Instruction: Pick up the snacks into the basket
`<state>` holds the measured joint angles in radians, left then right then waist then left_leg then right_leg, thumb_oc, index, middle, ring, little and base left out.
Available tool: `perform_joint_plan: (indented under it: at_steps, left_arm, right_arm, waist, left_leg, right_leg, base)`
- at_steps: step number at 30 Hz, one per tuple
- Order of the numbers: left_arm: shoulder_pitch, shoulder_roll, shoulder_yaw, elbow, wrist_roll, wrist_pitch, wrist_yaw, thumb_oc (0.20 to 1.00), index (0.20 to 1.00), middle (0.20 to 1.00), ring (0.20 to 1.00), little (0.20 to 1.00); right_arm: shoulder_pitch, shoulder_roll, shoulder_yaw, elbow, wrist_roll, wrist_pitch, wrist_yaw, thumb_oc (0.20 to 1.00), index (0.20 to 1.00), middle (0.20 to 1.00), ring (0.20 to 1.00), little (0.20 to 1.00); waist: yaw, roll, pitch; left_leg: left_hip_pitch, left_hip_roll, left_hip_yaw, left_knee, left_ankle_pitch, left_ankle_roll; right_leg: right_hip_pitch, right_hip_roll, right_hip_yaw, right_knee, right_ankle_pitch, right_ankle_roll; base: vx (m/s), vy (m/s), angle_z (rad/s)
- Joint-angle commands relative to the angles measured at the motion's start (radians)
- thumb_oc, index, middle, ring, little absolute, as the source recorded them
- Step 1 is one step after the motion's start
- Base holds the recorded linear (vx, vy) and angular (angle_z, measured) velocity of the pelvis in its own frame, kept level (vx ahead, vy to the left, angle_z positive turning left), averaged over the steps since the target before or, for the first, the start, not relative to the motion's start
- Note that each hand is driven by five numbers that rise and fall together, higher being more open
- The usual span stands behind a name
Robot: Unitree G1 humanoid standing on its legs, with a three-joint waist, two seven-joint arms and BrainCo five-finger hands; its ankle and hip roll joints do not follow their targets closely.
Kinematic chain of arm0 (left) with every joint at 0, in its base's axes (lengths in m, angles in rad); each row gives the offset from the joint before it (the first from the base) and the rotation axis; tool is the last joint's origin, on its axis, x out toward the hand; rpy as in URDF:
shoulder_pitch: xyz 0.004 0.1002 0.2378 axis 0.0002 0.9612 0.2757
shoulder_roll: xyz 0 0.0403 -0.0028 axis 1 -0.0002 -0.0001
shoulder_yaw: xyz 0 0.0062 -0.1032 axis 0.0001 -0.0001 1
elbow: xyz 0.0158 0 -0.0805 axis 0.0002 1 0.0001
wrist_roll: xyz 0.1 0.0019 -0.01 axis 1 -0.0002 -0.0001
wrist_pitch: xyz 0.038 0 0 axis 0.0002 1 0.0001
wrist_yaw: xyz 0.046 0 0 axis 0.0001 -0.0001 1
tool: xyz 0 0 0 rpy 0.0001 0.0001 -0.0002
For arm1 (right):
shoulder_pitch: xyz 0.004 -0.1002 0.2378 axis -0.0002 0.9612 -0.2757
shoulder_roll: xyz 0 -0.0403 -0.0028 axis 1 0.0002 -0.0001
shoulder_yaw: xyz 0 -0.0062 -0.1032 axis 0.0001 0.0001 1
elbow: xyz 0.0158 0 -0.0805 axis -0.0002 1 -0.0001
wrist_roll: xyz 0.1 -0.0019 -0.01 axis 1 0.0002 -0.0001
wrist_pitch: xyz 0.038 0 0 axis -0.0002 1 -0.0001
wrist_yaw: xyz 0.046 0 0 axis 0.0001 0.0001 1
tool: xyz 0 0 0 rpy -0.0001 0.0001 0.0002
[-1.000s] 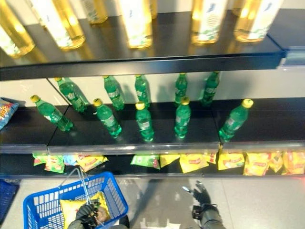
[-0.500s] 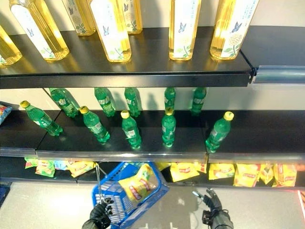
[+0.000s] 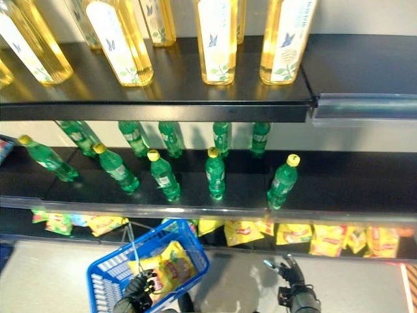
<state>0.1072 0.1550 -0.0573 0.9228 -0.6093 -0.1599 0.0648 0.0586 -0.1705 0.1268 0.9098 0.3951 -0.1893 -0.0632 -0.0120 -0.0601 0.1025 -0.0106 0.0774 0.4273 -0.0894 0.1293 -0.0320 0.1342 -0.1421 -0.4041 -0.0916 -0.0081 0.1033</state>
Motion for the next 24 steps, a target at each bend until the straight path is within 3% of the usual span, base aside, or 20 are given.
perform_joint_plan:
  at_steps: [1, 5, 6, 8, 9, 10, 12, 13, 14, 17, 18, 24]
  left_arm:
    - [-0.043, -0.023, 0.007, -0.078, 0.023, -0.079, -0.021, 0.200, 0.200, 0.200, 0.200, 0.200]
    - [-0.030, -0.015, -0.010, -0.115, 0.028, -0.078, -0.027, 0.200, 0.200, 0.200, 0.200, 0.200]
    - [-0.025, -0.011, -0.005, -0.130, 0.021, -0.078, -0.025, 0.200, 0.200, 0.200, 0.200, 0.200]
    - [-0.018, -0.008, -0.004, -0.148, 0.015, -0.079, -0.023, 0.200, 0.200, 0.200, 0.200, 0.200]
    - [-0.013, 0.007, -0.005, -0.178, 0.011, -0.081, -0.025, 0.200, 0.200, 0.200, 0.200, 0.200]
    - [-0.013, 0.007, -0.005, -0.179, 0.011, -0.081, -0.025, 0.200, 0.200, 0.200, 0.200, 0.200]
    - [-0.011, 0.016, 0.003, -0.177, 0.008, -0.083, -0.022, 0.200, 0.200, 0.200, 0.200, 0.200]
    - [-0.010, 0.016, 0.002, -0.176, 0.007, -0.083, -0.022, 0.200, 0.200, 0.200, 0.200, 0.200]
    - [-0.010, 0.020, 0.012, -0.177, 0.008, -0.082, -0.021, 0.200, 0.200, 0.200, 0.200, 0.200]
    - [-0.013, 0.022, 0.034, -0.154, 0.014, -0.080, -0.020, 0.200, 0.200, 0.200, 0.200, 0.200]
    - [-0.015, 0.016, 0.045, -0.140, -0.002, -0.075, -0.019, 0.200, 0.200, 0.200, 0.200, 0.200]
    - [-0.014, 0.004, 0.048, -0.145, -0.019, -0.077, -0.024, 0.200, 0.200, 0.200, 0.200, 0.200]
  right_arm:
    - [-0.054, -0.044, -0.021, -0.004, 0.022, -0.032, -0.013, 1.000, 1.000, 1.000, 1.000, 1.000]
    - [-0.053, -0.036, -0.035, 0.010, 0.027, -0.029, -0.016, 1.000, 1.000, 1.000, 1.000, 1.000]
    - [-0.055, -0.033, -0.043, 0.000, 0.029, -0.030, -0.021, 1.000, 1.000, 1.000, 1.000, 1.000]
    - [-0.057, -0.032, -0.048, -0.009, 0.030, -0.031, -0.025, 1.000, 1.000, 1.000, 1.000, 1.000]
    - [-0.060, -0.031, -0.052, -0.036, 0.031, -0.035, -0.025, 1.000, 1.000, 1.000, 1.000, 1.000]
    - [-0.060, -0.031, -0.052, -0.037, 0.031, -0.035, -0.025, 1.000, 1.000, 1.000, 1.000, 1.000]
    - [-0.067, -0.033, -0.050, -0.053, 0.016, -0.036, -0.033, 1.000, 1.000, 1.000, 1.000, 1.000]
    - [-0.066, -0.033, -0.051, -0.054, 0.014, -0.035, -0.034, 1.000, 1.000, 1.000, 1.000, 1.000]
    - [-0.062, -0.032, -0.048, -0.070, 0.001, -0.030, -0.032, 1.000, 1.000, 1.000, 1.000, 1.000]
    - [-0.053, -0.026, -0.029, -0.062, -0.023, -0.025, -0.026, 1.000, 1.000, 1.000, 1.000, 1.000]
    - [-0.040, -0.019, -0.029, -0.059, -0.003, -0.022, -0.019, 1.000, 1.000, 1.000, 1.000, 1.000]
    - [-0.012, -0.024, -0.036, -0.046, 0.014, -0.023, -0.003, 1.000, 1.000, 1.000, 1.000, 1.000]
  waist:
    - [0.013, 0.064, -0.018]
    - [0.012, 0.066, -0.026]
    - [0.012, 0.065, -0.016]
    - [0.013, 0.066, -0.005]
    - [0.011, 0.069, 0.017]
    - [0.012, 0.069, 0.016]
    - [0.029, 0.078, 0.015]
    - [0.028, 0.078, 0.015]
    - [0.035, 0.077, 0.016]
    - [0.045, 0.047, 0.017]
    - [0.040, 0.042, 0.011]
    - [0.025, 0.051, -0.014]
  left_leg:
    - [-0.030, 0.006, -0.007, 0.021, 0.015, -0.039]
    - [-0.001, -0.012, -0.012, 0.002, -0.010, -0.015]
    - [0.020, -0.021, -0.022, 0.002, -0.038, -0.010]
    - [0.024, -0.023, -0.021, 0.002, -0.043, -0.002]
    - [0.012, -0.017, -0.011, 0.002, -0.021, 0.014]
    - [0.012, -0.017, -0.010, 0.002, -0.021, 0.014]
    - [0.015, 0.005, -0.015, 0.002, -0.045, -0.009]
    - [0.019, 0.001, -0.018, 0.002, -0.052, -0.009]
    - [0.024, 0.012, -0.015, 0.002, -0.056, -0.016]
    - [0.041, 0.017, -0.007, 0.004, -0.054, -0.031]
    - [0.041, 0.032, -0.006, 0.007, -0.040, -0.044]
    - [0.028, 0.061, -0.020, 0.012, -0.019, -0.069]
  right_leg:
    - [-0.030, 0.028, -0.023, 0.018, 0.031, 0.005]
    - [-0.047, 0.003, -0.023, 0.073, 0.024, 0.020]
    - [-0.071, -0.016, -0.014, 0.156, 0.001, 0.039]
    - [-0.095, -0.031, -0.009, 0.208, -0.003, 0.049]
    - [-0.144, -0.043, 0.015, 0.256, 0.038, 0.056]
    - [-0.145, -0.043, 0.016, 0.256, 0.038, 0.057]
    - [-0.164, -0.139, -0.008, 0.196, 0.104, 0.082]
    - [-0.160, -0.142, -0.008, 0.195, 0.104, 0.089]
    - [-0.168, -0.183, -0.035, 0.176, 0.144, 0.102]
    - [-0.119, -0.176, -0.065, 0.097, 0.158, 0.111]
    - [-0.102, -0.152, -0.066, 0.071, 0.146, 0.105]
    - [-0.057, -0.103, -0.104, 0.016, 0.123, 0.087]
  base:
    - [0.02, 0.117, 0.02]
    - [0.05, 0.087, -0.04]
    - [0.06, 0.053, -0.05]
    - [-0.03, 0.046, -0.07]
    - [-0.10, 0.018, -0.11]
    - [-0.09, -0.086, -0.19]
    - [0.01, -0.136, -0.19]
    - [0.02, -0.112, -0.36]
    - [0.04, -0.124, -0.34]
    - [0.03, -0.174, 0.00]
    - [0.02, -0.143, 0.12]
    - [0.03, -0.094, 0.08]
